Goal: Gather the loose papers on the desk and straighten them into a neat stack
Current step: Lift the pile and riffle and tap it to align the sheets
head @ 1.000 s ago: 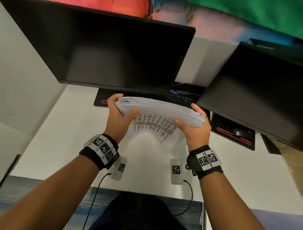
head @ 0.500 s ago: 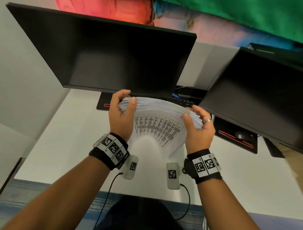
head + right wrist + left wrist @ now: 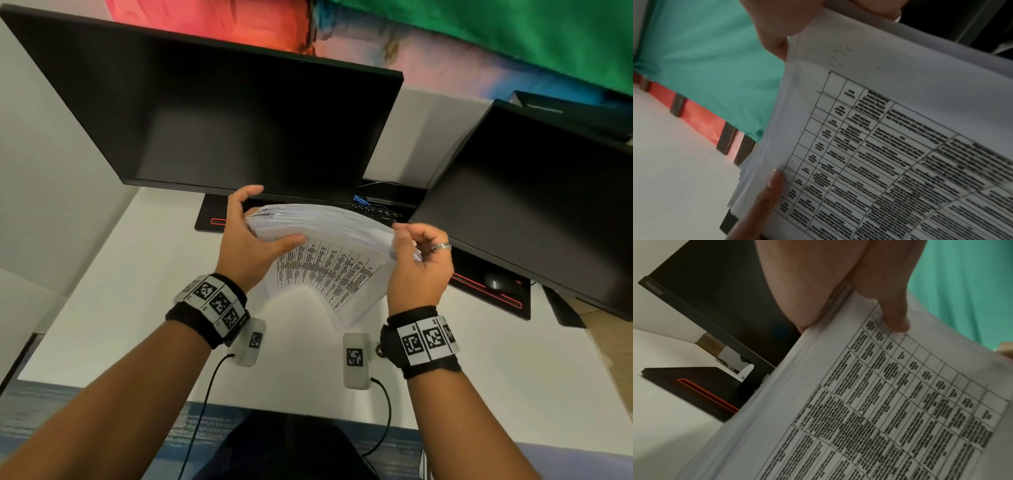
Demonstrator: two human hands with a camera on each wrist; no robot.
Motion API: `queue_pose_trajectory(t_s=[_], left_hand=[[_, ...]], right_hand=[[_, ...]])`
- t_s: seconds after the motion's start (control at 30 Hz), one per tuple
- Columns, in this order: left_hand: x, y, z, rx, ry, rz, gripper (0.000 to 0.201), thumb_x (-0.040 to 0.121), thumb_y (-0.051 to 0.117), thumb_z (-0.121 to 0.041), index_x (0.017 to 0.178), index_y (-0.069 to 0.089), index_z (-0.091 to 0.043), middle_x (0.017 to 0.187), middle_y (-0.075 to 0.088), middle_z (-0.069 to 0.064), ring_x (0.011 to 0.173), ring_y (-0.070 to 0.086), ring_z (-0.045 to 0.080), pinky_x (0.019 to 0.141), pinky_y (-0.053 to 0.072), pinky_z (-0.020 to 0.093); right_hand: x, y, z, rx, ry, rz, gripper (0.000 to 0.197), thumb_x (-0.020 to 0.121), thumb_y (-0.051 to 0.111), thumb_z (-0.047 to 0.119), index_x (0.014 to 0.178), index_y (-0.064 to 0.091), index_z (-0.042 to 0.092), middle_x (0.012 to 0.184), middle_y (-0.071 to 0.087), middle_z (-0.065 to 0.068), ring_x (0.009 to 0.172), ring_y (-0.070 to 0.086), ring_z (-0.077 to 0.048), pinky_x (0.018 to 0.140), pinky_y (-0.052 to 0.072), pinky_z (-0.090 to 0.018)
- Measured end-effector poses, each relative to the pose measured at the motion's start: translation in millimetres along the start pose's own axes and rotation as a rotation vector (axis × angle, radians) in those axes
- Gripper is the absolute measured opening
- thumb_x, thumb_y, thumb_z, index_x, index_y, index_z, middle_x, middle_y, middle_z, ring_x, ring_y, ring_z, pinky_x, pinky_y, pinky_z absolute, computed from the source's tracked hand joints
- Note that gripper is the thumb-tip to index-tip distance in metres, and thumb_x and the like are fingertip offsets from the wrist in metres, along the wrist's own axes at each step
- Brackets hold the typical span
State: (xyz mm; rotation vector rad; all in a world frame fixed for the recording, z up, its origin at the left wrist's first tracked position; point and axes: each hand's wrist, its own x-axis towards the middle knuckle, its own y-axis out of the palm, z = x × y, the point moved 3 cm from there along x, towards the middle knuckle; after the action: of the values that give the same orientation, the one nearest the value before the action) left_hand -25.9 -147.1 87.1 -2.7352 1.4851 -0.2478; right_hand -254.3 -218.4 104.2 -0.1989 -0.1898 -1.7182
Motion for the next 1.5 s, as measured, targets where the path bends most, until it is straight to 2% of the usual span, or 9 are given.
queue_pose_trajectory(t_s=[0.13,0.23,0.37,0.5,0.7,0.97,1.17,1.33,1.5], left_hand=[[4.8,1.6,7.4,0.003,-0.067,0.069,0.063,0.066,0.086,-0.02,0.119,0.051,-0.017,0.108,0.063,-0.004,0.093,0.068,0.002,0.07,0.057,0.017],[6.5,1.4,13.5,-0.011,-0.098,0.081,0.049,0.072,0.081,-0.027,0.115,0.062,-0.014,0.105,0.072,0.0,0.096,0.071,0.011,0.08,0.06,0.028],[13.1,1.5,11.5,-0.059,-0.158,0.06,0.041,0.07,0.079,-0.032,0.108,0.067,-0.02,0.097,0.075,-0.001,0.092,0.073,0.013,0.085,0.06,0.038],[14.4,-0.6,-9.2,-0.111,-0.063,0.064,0.026,0.078,0.076,-0.014,0.1,0.067,-0.025,0.09,0.077,-0.012,0.089,0.073,0.009,0.077,0.06,0.028],[-3.7,7.7,6.8,-0.147,-0.116,0.292,0.064,0.063,0.082,-0.015,0.111,0.039,-0.018,0.108,0.058,0.0,0.095,0.072,0.016,0.072,0.06,0.029],[1.5,14.2,-14.6,-0.012,0.213,-0.15,0.028,0.088,0.069,-0.009,0.109,0.051,-0.007,0.093,0.06,0.011,0.078,0.059,0.004,0.071,0.05,0.017],[2.8,14.6,-25.2,0.252,0.478,-0.163,0.005,0.09,0.064,-0.003,0.092,0.068,0.0,0.096,0.063,0.009,0.09,0.06,0.013,0.083,0.047,0.019],[4.9,7.9,-23.5,0.176,0.346,-0.272,0.011,0.093,0.053,0.002,0.091,0.06,-0.006,0.092,0.061,-0.004,0.087,0.055,-0.007,0.082,0.043,0.01],[4.4,13.6,-26.9,0.086,0.3,-0.214,0.007,0.095,0.054,-0.007,0.096,0.059,-0.004,0.091,0.062,-0.006,0.084,0.058,-0.004,0.079,0.045,0.01]], right_hand=[[-1.8,-11.7,-14.7,0.223,0.125,-0.024,0.032,0.081,0.066,0.018,0.111,0.054,0.024,0.108,0.069,-0.014,0.101,0.068,-0.019,0.094,0.054,-0.031],[-5.0,-17.4,-31.6,0.246,0.265,0.094,0.057,0.077,0.078,0.003,0.123,0.049,0.021,0.114,0.068,-0.006,0.1,0.07,-0.015,0.089,0.058,-0.034],[10.0,-7.9,-29.8,0.004,0.286,0.243,0.036,0.071,0.084,0.005,0.097,0.068,0.023,0.088,0.077,0.01,0.086,0.074,-0.007,0.077,0.062,-0.029],[23.1,-8.1,-7.1,0.035,0.121,0.27,0.029,0.071,0.083,0.001,0.089,0.07,0.019,0.08,0.076,0.014,0.081,0.073,-0.005,0.071,0.058,-0.02],[-1.0,-15.3,-26.9,-0.005,0.205,0.309,0.06,0.065,0.086,-0.003,0.116,0.062,0.017,0.108,0.069,0.001,0.096,0.07,-0.003,0.074,0.058,-0.019],[1.3,-9.8,-25.6,0.047,0.184,0.188,0.035,0.08,0.078,0.008,0.112,0.065,0.014,0.103,0.07,-0.001,0.092,0.071,-0.007,0.075,0.058,-0.021],[1.2,-8.4,-19.4,0.077,0.136,0.126,0.023,0.085,0.075,0.014,0.104,0.066,0.024,0.1,0.069,0.003,0.09,0.07,-0.007,0.075,0.06,-0.028],[4.1,-8.2,-14.8,0.046,0.096,0.134,0.021,0.081,0.073,0.027,0.101,0.066,0.032,0.096,0.07,0.016,0.096,0.069,-0.014,0.081,0.061,-0.039],[2.1,-4.3,-9.9,0.047,0.057,0.125,0.019,0.081,0.073,0.029,0.099,0.066,0.031,0.094,0.071,0.014,0.093,0.068,-0.008,0.078,0.058,-0.027]])
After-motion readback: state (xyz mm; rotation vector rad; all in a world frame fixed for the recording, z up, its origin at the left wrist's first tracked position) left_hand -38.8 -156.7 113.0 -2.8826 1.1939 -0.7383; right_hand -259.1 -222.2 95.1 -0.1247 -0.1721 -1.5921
